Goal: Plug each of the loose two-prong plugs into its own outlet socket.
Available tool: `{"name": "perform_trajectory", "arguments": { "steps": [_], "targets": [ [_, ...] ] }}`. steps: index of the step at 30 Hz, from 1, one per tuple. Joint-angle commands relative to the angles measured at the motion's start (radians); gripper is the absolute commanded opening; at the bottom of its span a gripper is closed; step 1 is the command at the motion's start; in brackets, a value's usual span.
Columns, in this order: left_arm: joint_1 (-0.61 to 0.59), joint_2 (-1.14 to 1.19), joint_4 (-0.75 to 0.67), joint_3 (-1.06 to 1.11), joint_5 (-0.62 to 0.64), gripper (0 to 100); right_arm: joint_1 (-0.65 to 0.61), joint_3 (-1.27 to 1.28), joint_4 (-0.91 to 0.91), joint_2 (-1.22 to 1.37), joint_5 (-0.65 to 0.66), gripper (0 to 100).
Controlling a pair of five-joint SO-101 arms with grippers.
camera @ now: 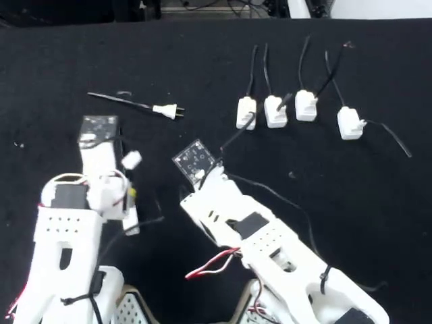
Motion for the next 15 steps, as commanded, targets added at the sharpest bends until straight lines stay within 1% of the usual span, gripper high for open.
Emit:
{"name": "perform_trajectory", "arguments": {
  "steps": [1, 5, 9, 13, 15],
  "targets": [
    [0.081, 0.026, -0.074, 0.035, 0.072, 15, 0.018, -0.015, -0.026, -0.039, 0.006, 25.4],
    [0.101, 0.043, -0.152, 0.090, 0.112, 15, 0.018, -0.015, -0.026, -0.039, 0.006, 25.4],
    [0.099, 0.052, -0.232, 0.174, 0.107, 15, 0.018, -0.015, -0.026, -0.039, 0.006, 25.4],
    [0.091, 0.049, -0.239, 0.219, 0.104, 15, 0.018, -0.015, -0.026, -0.039, 0.006, 25.4],
    [0.062, 0.043, -0.239, 0.226, 0.103, 15, 0.018, -0.015, -0.026, -0.039, 0.006, 25.4]
  ]
}}
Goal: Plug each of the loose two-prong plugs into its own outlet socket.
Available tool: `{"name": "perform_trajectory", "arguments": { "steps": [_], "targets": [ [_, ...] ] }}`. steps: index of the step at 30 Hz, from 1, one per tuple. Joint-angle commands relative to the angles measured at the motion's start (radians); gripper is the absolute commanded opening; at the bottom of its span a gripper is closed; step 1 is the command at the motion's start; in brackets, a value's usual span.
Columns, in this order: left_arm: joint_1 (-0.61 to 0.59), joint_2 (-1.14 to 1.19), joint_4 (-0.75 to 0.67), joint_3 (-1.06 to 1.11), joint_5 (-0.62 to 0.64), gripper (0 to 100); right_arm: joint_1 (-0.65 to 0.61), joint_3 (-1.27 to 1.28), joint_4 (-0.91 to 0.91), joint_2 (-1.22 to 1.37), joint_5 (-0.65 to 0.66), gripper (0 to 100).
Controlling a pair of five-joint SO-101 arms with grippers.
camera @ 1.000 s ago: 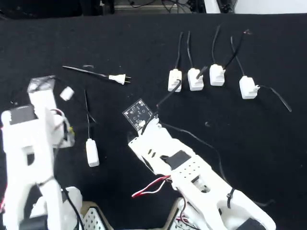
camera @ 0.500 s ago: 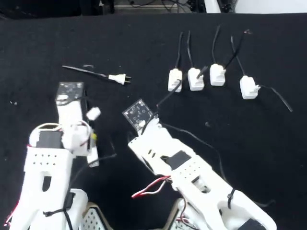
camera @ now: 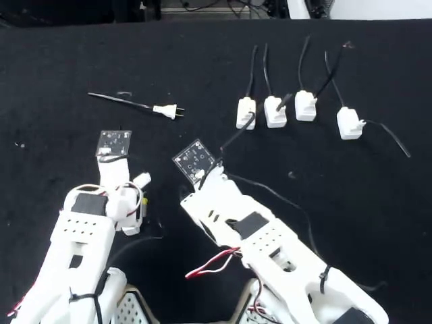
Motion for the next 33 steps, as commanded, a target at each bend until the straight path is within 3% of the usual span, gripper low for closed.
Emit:
{"name": "perform_trajectory", "arguments": {
  "steps": [1, 12, 24, 28, 33],
  "targets": [
    [-0.048, 0.006, -0.009, 0.005, 0.008, 15, 0.018, -0.015, -0.026, -0.039, 0.006, 25.4],
    [-0.280, 0.005, -0.009, -0.019, -0.172, 15, 0.018, -0.015, -0.026, -0.041, 0.006, 25.4],
    [-0.572, 0.005, -0.009, -0.179, -0.215, 15, 0.018, -0.015, -0.026, -0.041, 0.006, 25.4],
    [-0.588, 0.015, 0.009, -0.127, -0.334, 15, 0.018, -0.015, -0.026, -0.041, 0.006, 25.4],
    [-0.526, 0.005, 0.055, 0.002, -0.454, 15, 0.018, -0.015, -0.026, -0.041, 0.006, 25.4]
  ]
}}
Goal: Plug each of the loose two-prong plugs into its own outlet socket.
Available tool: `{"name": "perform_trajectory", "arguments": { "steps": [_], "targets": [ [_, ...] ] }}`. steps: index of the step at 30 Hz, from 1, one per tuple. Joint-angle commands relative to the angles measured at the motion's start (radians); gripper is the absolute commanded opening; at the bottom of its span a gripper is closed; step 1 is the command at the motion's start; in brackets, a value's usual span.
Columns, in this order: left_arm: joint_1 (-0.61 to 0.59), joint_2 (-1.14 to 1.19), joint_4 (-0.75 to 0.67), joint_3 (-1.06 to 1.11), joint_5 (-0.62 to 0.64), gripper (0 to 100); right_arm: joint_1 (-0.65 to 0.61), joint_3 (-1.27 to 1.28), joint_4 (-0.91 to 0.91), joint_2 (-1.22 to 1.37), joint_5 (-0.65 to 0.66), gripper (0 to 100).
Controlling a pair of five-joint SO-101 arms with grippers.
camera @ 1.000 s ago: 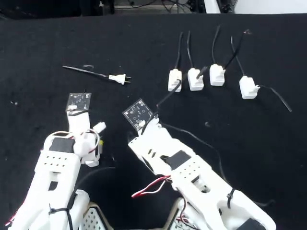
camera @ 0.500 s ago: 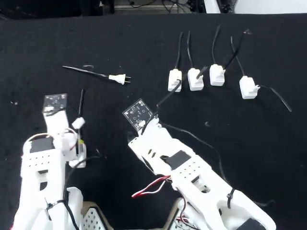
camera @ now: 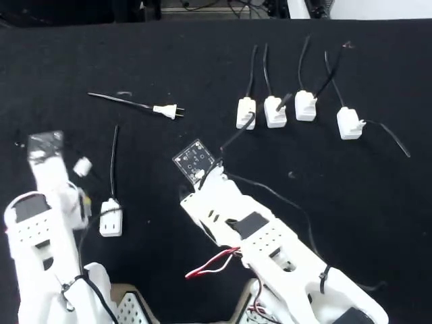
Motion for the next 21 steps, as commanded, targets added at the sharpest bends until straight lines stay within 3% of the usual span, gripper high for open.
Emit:
{"name": "perform_trajectory", "arguments": {
  "steps": [1, 7, 15, 21],
  "targets": [
    [0.053, -0.009, 0.023, 0.071, -0.075, 15, 0.018, -0.015, -0.026, -0.041, 0.006, 25.4],
    [0.171, -0.009, 0.025, 0.108, -0.063, 15, 0.018, -0.015, -0.026, -0.041, 0.006, 25.4],
    [0.499, -0.009, 0.008, 0.099, 0.183, 15, 0.018, -0.015, -0.026, -0.041, 0.006, 25.4],
    [0.618, -0.009, -0.130, 0.097, 0.207, 15, 0.018, -0.015, -0.026, -0.041, 0.006, 25.4]
  ]
}}
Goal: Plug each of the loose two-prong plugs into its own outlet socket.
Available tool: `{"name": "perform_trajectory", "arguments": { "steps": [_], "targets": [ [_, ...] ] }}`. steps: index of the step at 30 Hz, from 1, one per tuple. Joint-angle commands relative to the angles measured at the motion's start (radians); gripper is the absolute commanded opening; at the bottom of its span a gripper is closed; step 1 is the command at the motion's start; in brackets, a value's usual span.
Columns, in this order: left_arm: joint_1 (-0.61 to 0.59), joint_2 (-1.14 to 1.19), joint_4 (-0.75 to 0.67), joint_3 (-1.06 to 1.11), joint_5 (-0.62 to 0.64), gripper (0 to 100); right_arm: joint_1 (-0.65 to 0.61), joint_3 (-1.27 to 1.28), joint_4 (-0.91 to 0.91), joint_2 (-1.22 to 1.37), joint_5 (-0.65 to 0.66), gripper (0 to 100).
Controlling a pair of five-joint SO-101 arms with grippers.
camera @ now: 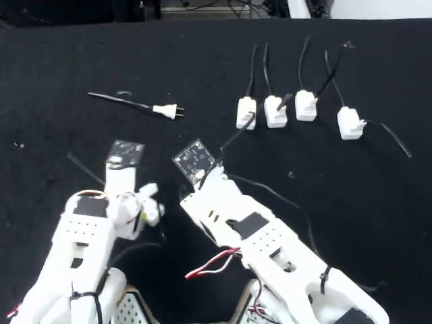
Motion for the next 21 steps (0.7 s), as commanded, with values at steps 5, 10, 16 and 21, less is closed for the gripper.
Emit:
{"name": "perform_trajectory", "arguments": {
  "steps": [5, 10, 16, 21],
  "targets": [
    [0.015, -0.009, -0.035, -0.150, 0.018, 15, 0.018, -0.015, -0.026, -0.041, 0.006, 25.4],
    [-0.122, 0.002, -0.124, -0.206, 0.018, 15, 0.018, -0.015, -0.026, -0.041, 0.006, 25.4],
    [-0.262, 0.003, -0.404, -0.071, 0.020, 15, 0.018, -0.015, -0.026, -0.041, 0.006, 25.4],
    [-0.320, 0.003, -0.609, 0.079, 0.020, 15, 0.018, -0.015, -0.026, -0.041, 0.006, 25.4]
  ]
}}
